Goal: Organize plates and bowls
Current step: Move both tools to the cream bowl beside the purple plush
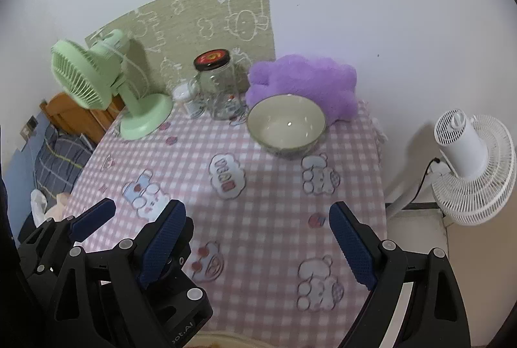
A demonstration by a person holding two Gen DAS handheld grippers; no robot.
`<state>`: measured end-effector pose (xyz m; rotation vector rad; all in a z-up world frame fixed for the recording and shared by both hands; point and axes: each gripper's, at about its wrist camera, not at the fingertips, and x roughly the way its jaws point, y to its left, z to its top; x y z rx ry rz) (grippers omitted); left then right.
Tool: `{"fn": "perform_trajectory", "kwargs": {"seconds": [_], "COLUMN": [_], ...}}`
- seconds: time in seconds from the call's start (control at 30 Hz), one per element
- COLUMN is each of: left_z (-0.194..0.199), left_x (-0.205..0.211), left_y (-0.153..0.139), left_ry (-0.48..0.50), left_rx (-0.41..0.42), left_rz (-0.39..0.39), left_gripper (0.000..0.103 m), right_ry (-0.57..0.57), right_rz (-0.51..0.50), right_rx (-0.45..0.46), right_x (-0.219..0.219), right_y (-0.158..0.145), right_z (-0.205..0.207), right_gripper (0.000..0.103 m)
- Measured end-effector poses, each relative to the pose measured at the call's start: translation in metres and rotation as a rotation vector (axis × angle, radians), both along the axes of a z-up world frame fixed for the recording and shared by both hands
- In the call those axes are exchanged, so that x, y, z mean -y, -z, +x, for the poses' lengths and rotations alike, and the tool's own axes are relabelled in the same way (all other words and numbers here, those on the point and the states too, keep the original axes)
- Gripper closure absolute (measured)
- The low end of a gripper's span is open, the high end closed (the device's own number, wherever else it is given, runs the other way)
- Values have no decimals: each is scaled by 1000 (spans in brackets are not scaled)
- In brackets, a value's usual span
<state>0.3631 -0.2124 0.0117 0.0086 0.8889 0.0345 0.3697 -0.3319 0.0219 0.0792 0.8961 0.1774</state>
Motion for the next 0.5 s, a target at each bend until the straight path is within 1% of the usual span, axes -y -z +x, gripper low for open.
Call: {"fn": "perform_trajectory", "kwargs": {"seconds": [0.23,0.3,0.4,0.5], "left_z": [44,56,73,92], "left_x": [19,25,31,33], "left_y": [7,9,12,21], "left_ry": [16,28,46,37], "left_rx": [24,42,62,53], "left_rz": [59,75,67,54], "left_gripper": [27,28,28,28], "right_ry": [55,56,53,78], "right_rz": [-9,-3,-1,-33], "right_rx": [30,47,72,69], "right_x": [18,23,30,34], "right_y": [9,13,15,20], "right_z": [42,56,72,89], "right_gripper": [11,11,11,11]}}
